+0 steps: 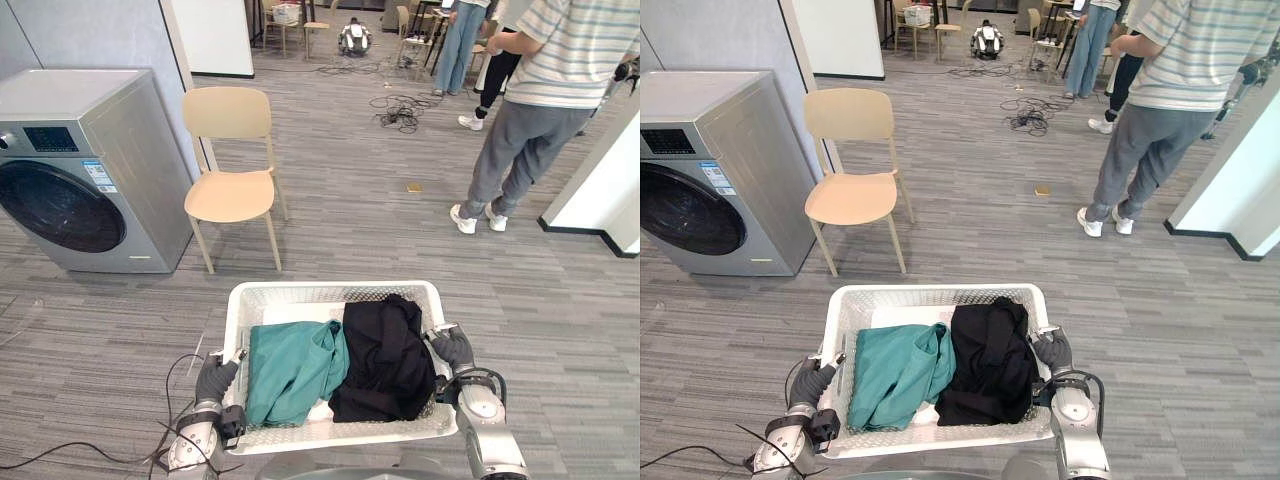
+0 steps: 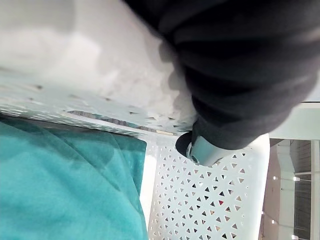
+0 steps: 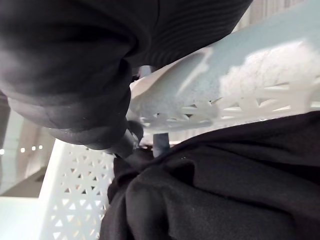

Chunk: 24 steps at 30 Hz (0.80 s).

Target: Pick up the laundry basket with both hands and put the clothes into the washing machine.

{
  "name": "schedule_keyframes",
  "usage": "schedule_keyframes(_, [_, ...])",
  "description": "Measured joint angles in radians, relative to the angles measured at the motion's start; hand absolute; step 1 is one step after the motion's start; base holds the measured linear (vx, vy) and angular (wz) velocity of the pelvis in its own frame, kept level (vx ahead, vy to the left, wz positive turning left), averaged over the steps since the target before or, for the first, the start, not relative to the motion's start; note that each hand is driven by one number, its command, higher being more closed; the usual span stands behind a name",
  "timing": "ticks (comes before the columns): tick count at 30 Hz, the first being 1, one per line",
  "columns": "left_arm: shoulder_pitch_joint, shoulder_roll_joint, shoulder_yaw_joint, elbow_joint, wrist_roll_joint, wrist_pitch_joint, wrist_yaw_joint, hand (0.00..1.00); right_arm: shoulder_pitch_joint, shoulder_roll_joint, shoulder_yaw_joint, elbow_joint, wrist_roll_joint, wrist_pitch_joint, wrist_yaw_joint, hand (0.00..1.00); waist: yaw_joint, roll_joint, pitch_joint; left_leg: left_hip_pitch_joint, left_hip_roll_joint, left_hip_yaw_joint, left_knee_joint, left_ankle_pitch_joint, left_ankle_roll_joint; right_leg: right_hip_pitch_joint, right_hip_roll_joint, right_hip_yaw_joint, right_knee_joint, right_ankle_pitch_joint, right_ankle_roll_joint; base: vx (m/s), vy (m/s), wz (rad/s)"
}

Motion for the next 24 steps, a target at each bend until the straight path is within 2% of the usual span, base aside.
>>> schedule_keyframes(1, [-0.002, 0.002, 0.000, 0.000, 0.000, 0.000, 0.000, 1.00, -0.001, 0.001, -0.001, -0.001, 0.001, -0.001, 0.000, 1.00, 0.000, 0.005, 0.002, 0.009, 0.008, -0.009, -0.003, -0.005, -0.009, 0.001, 0.007, -0.010, -0.072, -0.009, -0.013, 0.29, -0.073, 0.50])
schedule_keyframes(2, [-0.005, 0.004, 0.001, -0.001, 0.000, 0.000, 0.000, 1.00, -0.001, 0.005, -0.002, -0.004, 0.004, -0.002, 0.000, 1.00, -0.006, -0.008, -0.006, 0.015, 0.019, -0.039, 0.010, -0.021, -0.038, 0.028, 0.036, -0.011, -0.274, -0.003, -0.028, 0.32, -0.141, 0.68])
schedule_keyframes(3, [0.006, 0.018, 0.009, -0.015, 0.000, 0.000, 0.001, 1.00, 0.009, 0.012, 0.009, -0.011, 0.007, -0.002, -0.005, 1.00, -0.016, -0.042, -0.012, 0.022, 0.000, -0.066, 0.028, -0.046, -0.074, 0.051, 0.043, 0.000, -0.481, 0.152, -0.077, 0.27, -0.127, 0.59])
schedule_keyframes(4, [0.006, 0.018, 0.009, -0.015, 0.000, 0.000, 0.001, 1.00, 0.009, 0.012, 0.009, -0.011, 0.007, -0.002, -0.005, 1.00, -0.016, -0.042, -0.012, 0.022, 0.000, -0.066, 0.028, -0.046, -0.074, 0.051, 0.043, 0.000, -0.481, 0.152, -0.077, 0.28, -0.154, 0.40])
schedule_keyframes(5, [0.005, 0.007, 0.012, -0.005, 0.001, 0.002, 0.003, 1.00, 0.011, 0.005, 0.009, -0.011, 0.016, -0.003, -0.005, 1.00, -0.013, -0.043, -0.023, 0.038, 0.018, -0.092, 0.045, -0.063, -0.087, 0.088, 0.057, 0.002, -0.504, 0.119, -0.040, 0.28, -0.126, 0.06])
schedule_keyframes(6, [0.005, 0.005, 0.007, -0.005, 0.000, 0.001, 0.003, 1.00, 0.013, -0.008, 0.009, -0.015, 0.025, -0.003, -0.005, 1.00, -0.013, -0.026, -0.035, 0.038, 0.040, -0.096, 0.040, -0.063, -0.088, 0.113, 0.073, -0.012, -0.549, 0.127, -0.050, 0.32, -0.147, 0.05])
schedule_keyframes(8, [-0.003, -0.015, 0.007, -0.004, 0.000, -0.001, 0.001, 1.00, 0.013, -0.023, 0.007, -0.022, 0.035, -0.008, -0.006, 1.00, -0.019, -0.004, -0.050, 0.038, 0.050, -0.098, 0.019, -0.062, -0.090, 0.132, 0.084, -0.018, -0.616, 0.129, -0.050, 0.22, -0.070, -0.10])
schedule_keyframes(10, [-0.023, -0.036, 0.002, 0.024, 0.000, -0.001, -0.003, 1.00, 0.016, -0.044, 0.000, -0.025, 0.042, -0.012, -0.007, 1.00, -0.024, 0.022, -0.056, 0.035, 0.044, -0.100, 0.023, -0.049, -0.112, 0.157, 0.084, -0.026, -0.667, 0.150, -0.052, 0.17, -0.011, -0.04])
schedule_keyframes(11, [-0.031, -0.045, 0.000, 0.037, 0.000, 0.000, -0.009, 1.00, 0.017, -0.052, -0.007, -0.025, 0.042, -0.012, -0.007, 1.00, -0.024, 0.014, -0.051, 0.004, 0.029, -0.111, 0.086, -0.029, -0.145, 0.181, 0.064, -0.027, -0.697, 0.167, -0.060, 0.08, 0.056, -0.01])
schedule_keyframes(12, [-0.035, -0.046, -0.002, 0.042, 0.000, -0.001, -0.017, 1.00, 0.017, -0.050, -0.009, -0.025, 0.043, -0.012, -0.007, 1.00, -0.017, 0.000, -0.045, -0.012, 0.022, -0.111, 0.107, -0.036, -0.136, 0.189, 0.047, -0.023, -0.709, 0.170, -0.055, 0.08, 0.072, 0.12])
schedule_keyframes(13, [-0.049, -0.045, -0.010, 0.045, 0.000, -0.004, -0.023, 1.00, 0.014, -0.044, -0.024, -0.025, 0.043, -0.014, -0.007, 1.00, -0.018, -0.002, -0.047, -0.021, 0.051, -0.111, 0.023, -0.057, -0.105, 0.202, 0.036, -0.033, -0.724, 0.177, -0.043, 0.04, 0.047, 0.18])
schedule_keyframes(14, [-0.059, -0.051, -0.010, 0.050, 0.001, -0.005, -0.023, 1.00, 0.011, -0.043, -0.032, -0.025, 0.043, -0.017, -0.006, 1.00, -0.020, 0.008, -0.052, -0.006, 0.080, -0.098, -0.063, -0.036, -0.120, 0.201, 0.041, -0.040, -0.723, 0.181, -0.036, 0.03, 0.022, 0.20])
schedule_keyframes(15, [-0.053, -0.012, -0.001, 0.102, 0.000, -0.023, -0.020, 1.00, 0.048, -0.010, -0.022, -0.032, 0.044, -0.012, -0.004, 1.00, 0.011, -0.066, -0.073, -0.113, 0.078, -0.074, 0.022, -0.031, -0.099, 0.266, -0.021, -0.088, -0.822, 0.197, 0.010, 0.01, 0.002, 0.06])
schedule_keyframes(23, [-0.053, -0.012, 0.000, 0.102, -0.001, -0.023, -0.020, 1.00, 0.052, -0.009, -0.029, -0.031, 0.060, -0.012, 0.000, 1.00, 0.011, -0.072, -0.076, -0.108, 0.079, -0.068, 0.004, -0.026, -0.106, 0.266, -0.025, -0.092, -0.824, 0.186, 0.013, 0.00, 0.000, 0.00])
schedule_keyframes(24, [-0.053, -0.012, 0.000, 0.102, -0.004, -0.023, -0.020, 1.00, 0.052, -0.011, -0.030, -0.026, 0.078, -0.012, 0.004, 1.00, 0.011, -0.073, -0.077, -0.101, 0.080, -0.066, -0.010, -0.019, -0.116, 0.266, -0.025, -0.095, -0.824, 0.183, 0.011, 0.00, 0.000, 0.00])
